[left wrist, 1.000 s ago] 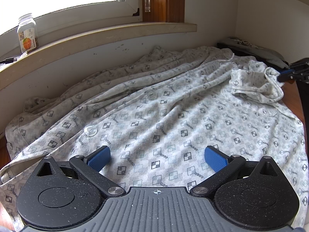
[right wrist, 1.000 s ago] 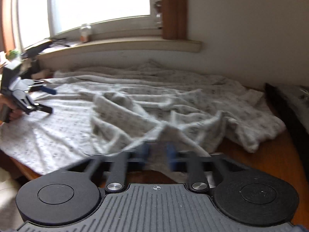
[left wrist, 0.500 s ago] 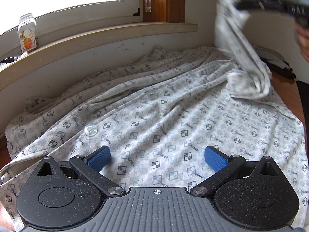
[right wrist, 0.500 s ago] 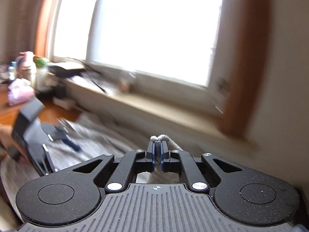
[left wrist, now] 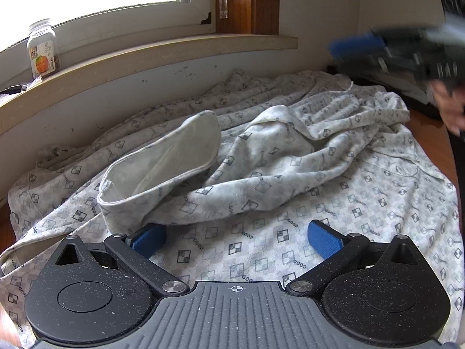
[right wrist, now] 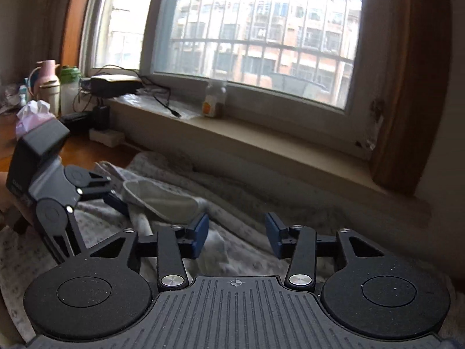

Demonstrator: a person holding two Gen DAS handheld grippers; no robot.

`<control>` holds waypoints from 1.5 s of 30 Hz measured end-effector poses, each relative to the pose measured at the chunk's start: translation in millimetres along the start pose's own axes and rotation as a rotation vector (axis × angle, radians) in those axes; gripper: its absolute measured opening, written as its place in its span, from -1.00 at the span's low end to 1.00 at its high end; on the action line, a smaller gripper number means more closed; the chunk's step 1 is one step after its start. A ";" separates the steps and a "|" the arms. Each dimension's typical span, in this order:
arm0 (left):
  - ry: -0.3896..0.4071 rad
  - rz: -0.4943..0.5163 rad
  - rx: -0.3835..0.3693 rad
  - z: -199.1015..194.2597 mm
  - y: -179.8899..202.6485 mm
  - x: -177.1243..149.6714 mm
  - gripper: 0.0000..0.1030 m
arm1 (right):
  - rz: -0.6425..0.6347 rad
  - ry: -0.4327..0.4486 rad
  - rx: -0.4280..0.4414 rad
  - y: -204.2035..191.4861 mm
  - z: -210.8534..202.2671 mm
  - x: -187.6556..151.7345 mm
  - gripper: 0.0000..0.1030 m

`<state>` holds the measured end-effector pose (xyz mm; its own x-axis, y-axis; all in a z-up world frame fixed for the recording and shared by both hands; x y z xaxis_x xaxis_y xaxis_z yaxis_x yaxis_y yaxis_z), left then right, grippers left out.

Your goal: Fold clothes

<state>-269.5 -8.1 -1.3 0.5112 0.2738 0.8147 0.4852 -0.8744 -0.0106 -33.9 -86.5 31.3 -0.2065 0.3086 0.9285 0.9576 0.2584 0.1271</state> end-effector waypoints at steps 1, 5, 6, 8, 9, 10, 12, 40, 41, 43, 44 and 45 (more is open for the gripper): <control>0.000 0.000 0.000 -0.5 0.6 -0.1 1.00 | 0.018 -0.015 -0.026 6.1 -4.9 -12.3 0.03; 0.000 0.001 0.001 -1.0 0.9 -0.4 1.00 | 0.095 -0.067 -0.102 21.1 -24.8 -58.0 0.05; 0.000 0.001 0.001 -0.9 0.9 -0.4 1.00 | 0.117 -0.085 -0.121 23.7 -30.0 -67.3 0.03; -0.001 0.002 0.002 -0.7 1.0 -0.3 1.00 | 0.171 -0.103 -0.141 28.2 -44.1 -82.5 -0.02; -0.001 0.002 0.002 -0.6 0.9 -0.2 1.00 | 0.191 -0.109 -0.141 29.2 -50.8 -89.0 -0.16; -0.001 0.001 0.002 -0.7 1.0 -0.3 1.00 | 0.202 -0.117 -0.141 29.1 -56.8 -94.4 -0.24; -0.001 0.001 0.002 -1.1 1.1 -0.4 1.00 | 0.215 -0.125 -0.150 28.0 -67.3 -101.3 -0.27; 0.093 -0.016 0.099 -21.9 -35.6 29.3 0.90 | 0.160 -0.151 -0.121 15.9 -63.6 -108.4 -0.35; 0.086 -0.006 0.108 -18.0 -34.1 28.3 0.83 | 0.164 -0.151 -0.117 16.8 -62.9 -108.3 -0.37; 0.081 -0.010 0.137 -16.4 -37.7 26.0 0.64 | 0.179 -0.143 -0.111 18.9 -65.0 -109.3 -0.70; 0.082 -0.024 0.134 -16.0 -40.9 25.4 0.35 | 0.187 -0.137 -0.108 19.9 -66.6 -110.0 -0.87; 0.078 -0.046 0.128 -16.0 -45.9 25.1 0.23 | 0.195 -0.132 -0.106 20.9 -68.2 -110.7 -0.90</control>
<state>-290.2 32.5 28.9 0.4323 0.2759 0.8585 0.5955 -0.8022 -0.0420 22.7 -177.7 -45.1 -0.0337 0.4615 0.8865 0.9962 0.0873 -0.0076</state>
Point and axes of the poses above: each gripper's, at about its wrist camera, not at the fingertips, and z roughly the way its jaws point, y to its right, x to its top, the point moved 3 cm from there along z, roughly the way its jaws point, and after that the axes turned 5 degrees about y, right-handed, at the moved point
